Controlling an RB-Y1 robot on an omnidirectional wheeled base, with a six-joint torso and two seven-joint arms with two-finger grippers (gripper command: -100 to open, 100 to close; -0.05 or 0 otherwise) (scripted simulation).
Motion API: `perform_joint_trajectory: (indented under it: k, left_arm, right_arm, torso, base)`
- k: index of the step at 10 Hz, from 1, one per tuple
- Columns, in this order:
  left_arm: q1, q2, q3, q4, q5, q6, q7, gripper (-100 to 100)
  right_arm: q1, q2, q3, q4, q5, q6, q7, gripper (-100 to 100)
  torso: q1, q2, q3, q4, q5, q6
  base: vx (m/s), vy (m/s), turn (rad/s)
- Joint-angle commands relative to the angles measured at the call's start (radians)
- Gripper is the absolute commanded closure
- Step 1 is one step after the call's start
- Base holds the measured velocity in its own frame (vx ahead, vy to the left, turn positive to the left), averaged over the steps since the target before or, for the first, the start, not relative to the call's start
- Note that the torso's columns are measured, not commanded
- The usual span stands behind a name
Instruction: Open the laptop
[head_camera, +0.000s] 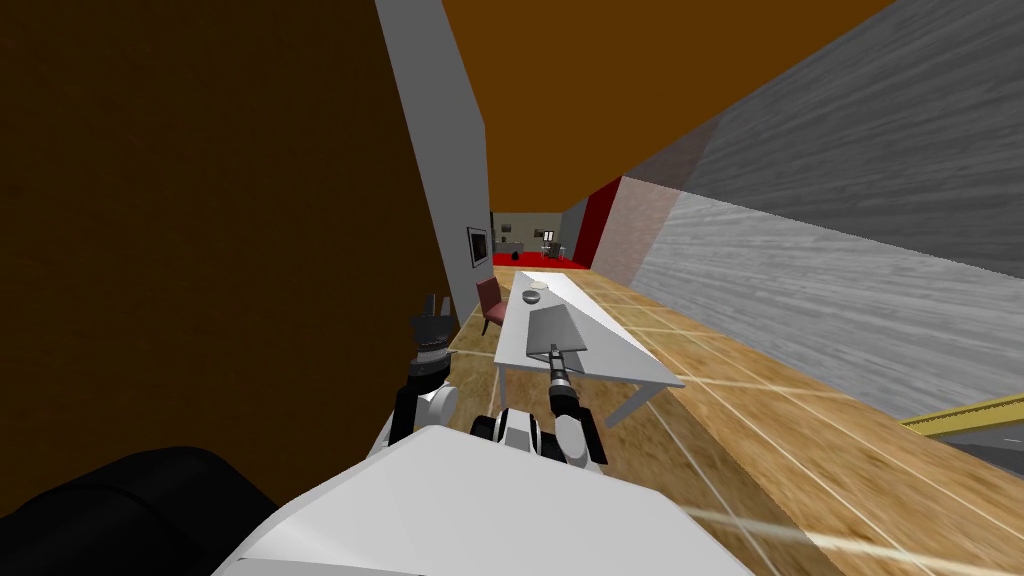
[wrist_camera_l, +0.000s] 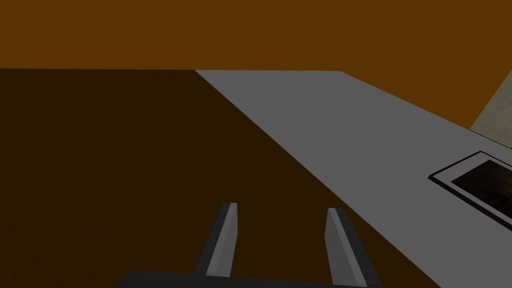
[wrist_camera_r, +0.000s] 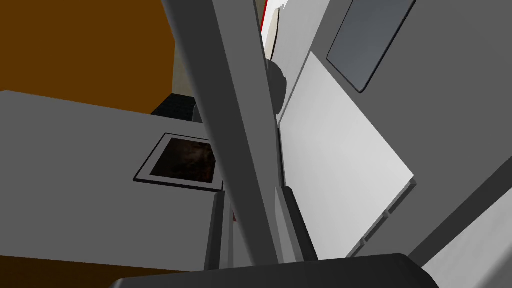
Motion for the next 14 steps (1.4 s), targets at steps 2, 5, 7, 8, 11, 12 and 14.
perform_joint_trajectory:
  k: [2,5,7,8,11,12,14]
  left_arm:
    - [0.000,0.000,0.000,0.000,0.000,0.000,0.000,0]
    - [0.000,0.000,0.000,0.000,0.000,0.000,0.000,0]
    - [0.000,0.000,0.000,0.000,0.000,0.000,0.000,0]
    - [0.000,0.000,0.000,0.000,0.000,0.000,0.000,0]
    - [0.000,0.000,0.000,0.000,0.000,0.000,0.000,0]
    - [0.000,0.000,0.000,0.000,0.000,0.000,0.000,0]
    - [0.000,0.000,0.000,0.000,0.000,0.000,0.000,0]
  right_arm:
    - [0.005,-0.001,-0.032,-0.020,-0.054,0.026,0.028,-100]
    - [0.016,0.000,-0.097,-0.066,-0.143,0.085,0.113,-100]
    - [0.022,0.001,-0.129,-0.088,-0.195,0.114,0.161,-100]
    - [0.022,0.001,-0.129,-0.088,-0.209,0.114,0.176,-100]
    - [0.033,0.003,-0.194,-0.134,-0.297,0.172,0.258,-100]
    - [0.033,0.003,-0.194,-0.134,-0.313,0.172,0.275,-100]
    - [0.039,0.003,-0.226,-0.157,-0.365,0.202,0.325,-100]
  torso:
    - [0.002,0.000,0.000,0.000,0.000,0.000]
    - [0.000,-0.003,-0.002,-0.002,0.000,0.000]
    - [0.000,-0.001,-0.001,0.000,0.000,-0.001]
    - [0.001,0.000,0.000,0.001,0.001,0.000]
    - [0.001,0.000,0.000,0.000,0.001,-0.001]
    - [0.002,0.000,0.000,0.001,0.001,-0.001]
    - [0.002,0.000,0.000,0.000,0.001,-0.001]
  base:
    - [-0.017,0.025,0.026]
    - [-0.015,0.045,0.028]
    - [-0.015,0.032,0.030]
    - [-0.013,0.027,0.012]
    - [-0.014,0.035,0.026]
    - [-0.011,0.034,0.014]
    - [-0.018,0.039,0.026]
